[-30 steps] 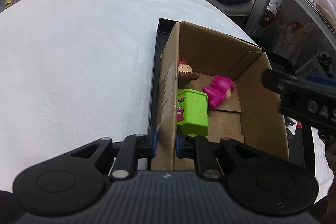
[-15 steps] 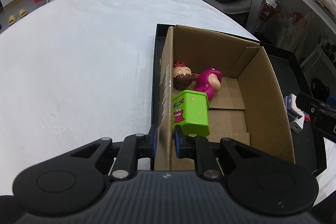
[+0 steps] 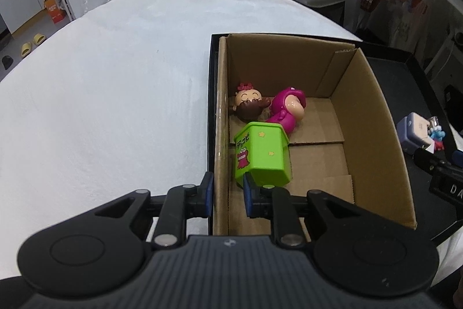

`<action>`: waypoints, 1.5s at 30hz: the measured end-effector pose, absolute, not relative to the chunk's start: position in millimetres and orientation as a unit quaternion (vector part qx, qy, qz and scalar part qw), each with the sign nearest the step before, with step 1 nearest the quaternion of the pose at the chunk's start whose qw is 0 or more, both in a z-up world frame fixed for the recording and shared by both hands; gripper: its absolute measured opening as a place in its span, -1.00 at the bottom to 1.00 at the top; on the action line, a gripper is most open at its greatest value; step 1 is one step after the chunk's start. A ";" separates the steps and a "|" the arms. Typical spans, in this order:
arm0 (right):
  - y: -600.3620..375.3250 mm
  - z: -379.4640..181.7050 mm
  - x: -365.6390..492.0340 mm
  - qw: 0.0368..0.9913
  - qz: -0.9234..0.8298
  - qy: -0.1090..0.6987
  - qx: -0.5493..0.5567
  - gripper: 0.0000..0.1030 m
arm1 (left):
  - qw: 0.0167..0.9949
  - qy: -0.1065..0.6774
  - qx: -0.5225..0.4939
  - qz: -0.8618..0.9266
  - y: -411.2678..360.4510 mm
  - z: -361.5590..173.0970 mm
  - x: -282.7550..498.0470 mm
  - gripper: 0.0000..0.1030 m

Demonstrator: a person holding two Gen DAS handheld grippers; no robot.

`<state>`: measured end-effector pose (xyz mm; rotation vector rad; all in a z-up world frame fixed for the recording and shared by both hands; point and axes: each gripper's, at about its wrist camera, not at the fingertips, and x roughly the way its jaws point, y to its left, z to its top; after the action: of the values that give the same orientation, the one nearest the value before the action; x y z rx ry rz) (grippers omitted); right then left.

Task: Organize rigid objects
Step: 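Move the right gripper to the white-and-lavender power adapter and grasp it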

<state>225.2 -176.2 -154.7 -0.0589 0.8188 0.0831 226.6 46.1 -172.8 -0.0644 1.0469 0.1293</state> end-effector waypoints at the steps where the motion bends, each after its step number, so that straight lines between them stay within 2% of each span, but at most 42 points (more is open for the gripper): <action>1: -178.4 -157.1 226.1 0.916 0.037 0.398 -0.023 0.60 | 0.862 0.503 -0.026 0.063 44.6 -173.4 228.2 -0.56; 3: -184.4 -162.2 229.2 0.915 0.030 0.402 -0.009 0.59 | 0.858 0.509 -0.020 0.063 40.9 -174.7 231.9 -0.47; 7: -190.9 -169.5 236.0 0.914 0.025 0.404 0.008 0.59 | 0.853 0.517 -0.009 0.069 32.4 -175.8 239.4 -0.16; 14: -199.3 -185.9 257.7 0.911 0.005 0.409 0.042 0.57 | 0.849 0.521 0.012 0.084 19.2 -174.4 249.3 0.12; 20: -208.0 -198.4 274.9 0.905 -0.001 0.417 0.087 0.50 | 0.839 0.535 0.029 0.098 9.4 -178.9 258.7 0.20; 25: -206.1 -205.9 283.4 0.905 -0.005 0.417 0.081 0.37 | 0.832 0.544 0.045 0.102 2.5 -181.7 264.2 0.31; 26: -204.4 -207.0 283.3 0.908 -0.005 0.413 0.071 0.27 | 0.832 0.543 0.049 0.102 1.9 -181.6 263.9 0.31; 28: -199.8 -208.1 284.7 0.912 -0.005 0.407 0.046 -0.14 | 0.833 0.541 0.055 0.105 1.0 -180.6 263.3 0.31; 45: -198.3 -188.9 287.3 0.912 0.050 0.396 0.094 -0.18 | 0.840 0.527 0.043 0.121 11.0 -173.3 243.2 0.31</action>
<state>287.3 -198.3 -188.9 0.1935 0.8150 0.1035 243.2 11.0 -173.3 0.0899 1.1131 0.2563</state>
